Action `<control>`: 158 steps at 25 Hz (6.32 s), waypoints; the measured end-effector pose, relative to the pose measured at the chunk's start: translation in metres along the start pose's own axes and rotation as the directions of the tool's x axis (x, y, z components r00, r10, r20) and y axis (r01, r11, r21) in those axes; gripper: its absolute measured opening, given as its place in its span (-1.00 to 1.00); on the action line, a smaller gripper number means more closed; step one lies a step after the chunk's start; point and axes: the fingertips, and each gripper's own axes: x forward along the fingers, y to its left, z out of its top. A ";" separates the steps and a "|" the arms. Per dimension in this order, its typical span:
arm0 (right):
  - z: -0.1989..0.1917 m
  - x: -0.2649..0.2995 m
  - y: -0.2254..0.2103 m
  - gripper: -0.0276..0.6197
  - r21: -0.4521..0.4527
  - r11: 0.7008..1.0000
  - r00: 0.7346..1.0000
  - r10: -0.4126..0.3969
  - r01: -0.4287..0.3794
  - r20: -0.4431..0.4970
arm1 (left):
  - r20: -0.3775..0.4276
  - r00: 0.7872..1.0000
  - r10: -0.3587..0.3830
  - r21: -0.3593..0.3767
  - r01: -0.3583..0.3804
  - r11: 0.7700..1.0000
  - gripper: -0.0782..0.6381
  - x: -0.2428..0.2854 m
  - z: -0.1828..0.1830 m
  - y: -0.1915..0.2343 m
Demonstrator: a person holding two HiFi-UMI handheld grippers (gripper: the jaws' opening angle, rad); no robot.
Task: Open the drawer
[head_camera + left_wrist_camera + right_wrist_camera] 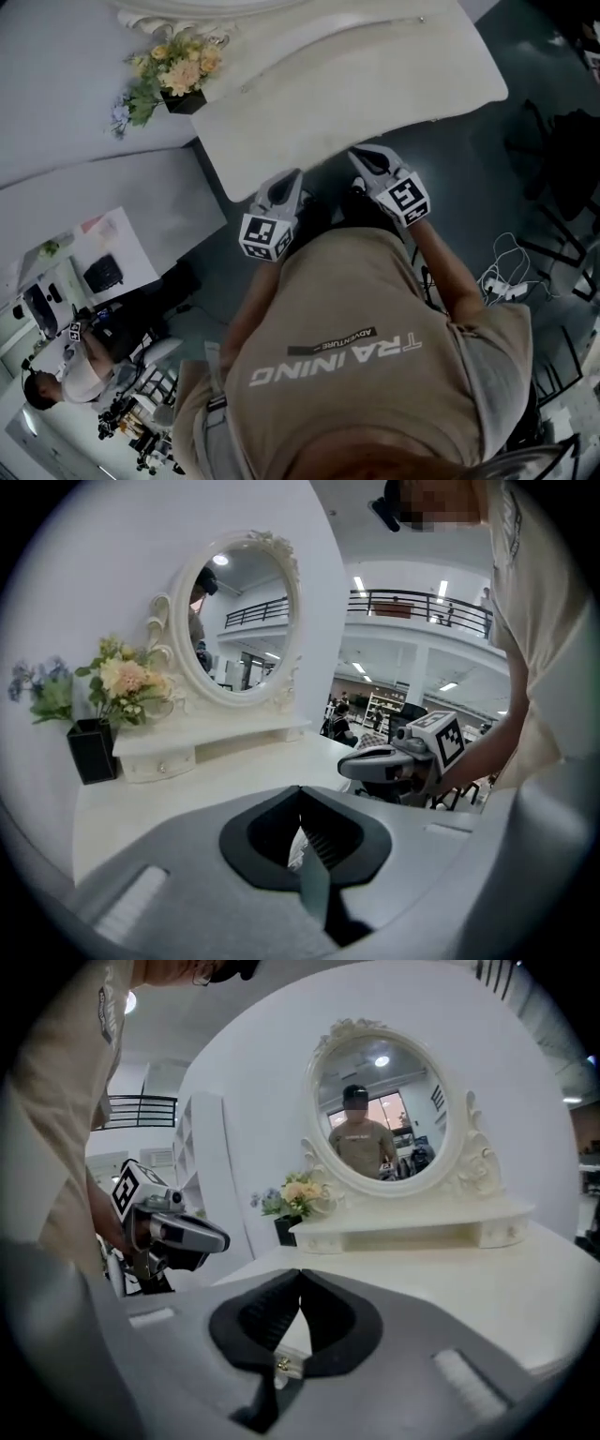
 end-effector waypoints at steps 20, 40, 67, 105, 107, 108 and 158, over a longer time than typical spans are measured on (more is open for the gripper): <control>-0.025 0.063 0.073 -0.91 -0.092 0.989 0.965 0.094 -0.119 -0.245 | 0.083 0.995 0.053 0.070 -0.059 0.996 -0.76 -0.062 -0.026 0.052; -0.172 0.095 0.105 -0.65 0.003 0.995 0.783 0.076 -0.095 -0.617 | 0.057 0.997 0.060 -0.036 -0.058 0.998 -0.76 -0.103 -0.080 0.100; -0.248 0.172 0.058 -0.41 0.066 0.993 0.719 -0.026 0.100 -0.695 | -0.054 0.974 0.219 -0.109 -0.224 0.968 -0.76 -0.117 -0.095 0.108; -0.294 0.077 0.112 -0.52 0.094 0.996 0.670 0.074 -0.007 -0.738 | -0.057 0.954 0.293 -0.206 -0.299 0.932 -0.76 -0.133 -0.129 0.033; -0.296 0.067 0.118 -0.52 0.097 0.995 0.665 0.089 -0.024 -0.742 | -0.056 0.952 0.300 -0.220 -0.304 0.927 -0.76 -0.134 -0.131 0.022; -0.296 0.064 0.120 -0.52 0.094 0.995 0.664 0.090 -0.030 -0.742 | -0.054 0.951 0.304 -0.225 -0.308 0.924 -0.76 -0.136 -0.132 0.018; -0.349 -0.065 0.186 -0.53 0.058 0.998 0.730 0.041 -0.001 -0.682 | -0.041 0.964 0.263 -0.188 -0.266 0.945 -0.76 -0.222 -0.206 -0.125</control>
